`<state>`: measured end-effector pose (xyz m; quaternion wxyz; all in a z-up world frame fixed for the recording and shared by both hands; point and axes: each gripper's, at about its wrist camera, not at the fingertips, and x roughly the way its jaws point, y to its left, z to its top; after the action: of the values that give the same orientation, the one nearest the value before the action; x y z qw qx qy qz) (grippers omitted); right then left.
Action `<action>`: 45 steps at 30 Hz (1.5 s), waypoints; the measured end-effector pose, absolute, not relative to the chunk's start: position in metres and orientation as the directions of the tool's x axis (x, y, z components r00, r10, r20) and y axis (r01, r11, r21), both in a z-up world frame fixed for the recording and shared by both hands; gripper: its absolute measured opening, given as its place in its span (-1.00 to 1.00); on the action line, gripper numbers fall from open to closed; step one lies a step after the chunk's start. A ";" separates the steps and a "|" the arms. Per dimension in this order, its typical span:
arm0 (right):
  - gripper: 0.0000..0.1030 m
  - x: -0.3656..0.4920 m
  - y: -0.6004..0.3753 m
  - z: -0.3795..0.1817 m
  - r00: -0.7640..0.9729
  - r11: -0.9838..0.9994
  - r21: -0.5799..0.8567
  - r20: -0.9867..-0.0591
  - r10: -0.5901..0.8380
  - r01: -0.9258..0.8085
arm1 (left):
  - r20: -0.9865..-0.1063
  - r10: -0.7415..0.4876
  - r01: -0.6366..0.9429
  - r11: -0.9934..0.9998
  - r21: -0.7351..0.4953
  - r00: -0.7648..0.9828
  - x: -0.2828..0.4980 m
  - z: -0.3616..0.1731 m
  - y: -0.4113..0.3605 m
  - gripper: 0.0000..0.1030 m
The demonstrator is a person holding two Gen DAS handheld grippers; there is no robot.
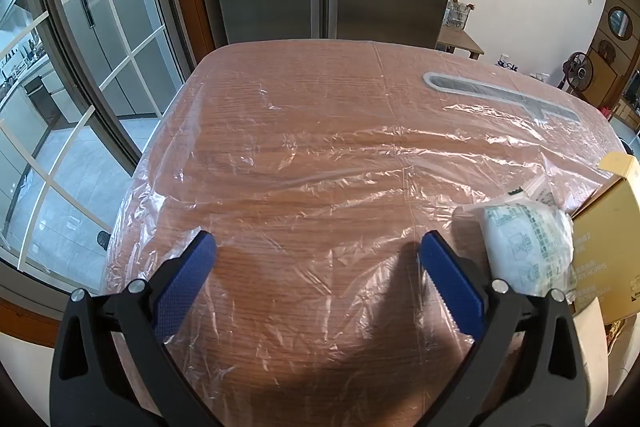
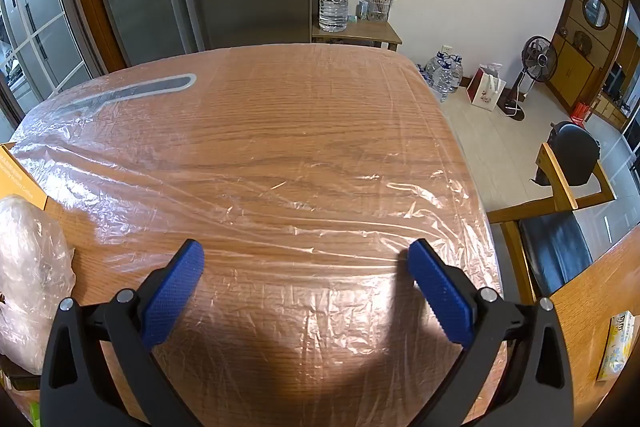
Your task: Collect trash
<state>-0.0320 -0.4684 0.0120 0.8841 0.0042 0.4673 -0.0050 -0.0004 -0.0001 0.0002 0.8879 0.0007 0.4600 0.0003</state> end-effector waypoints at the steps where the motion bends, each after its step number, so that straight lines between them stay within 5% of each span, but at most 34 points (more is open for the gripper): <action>1: 0.93 -0.032 -0.468 0.012 0.562 1.000 0.003 -0.827 -0.005 0.013 | -0.817 0.001 0.000 1.000 0.002 0.577 -0.001 0.000 0.000 0.97; 45: 0.93 -0.031 -0.469 0.012 0.563 1.000 0.005 -0.827 -0.003 0.013 | -0.820 0.010 -0.016 1.000 0.000 0.573 0.003 -0.002 0.000 0.97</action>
<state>-0.0312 -0.4686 0.0119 0.8839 0.0054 0.4676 -0.0043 0.0033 0.0004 -0.0016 0.8868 -0.0036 0.4620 0.0074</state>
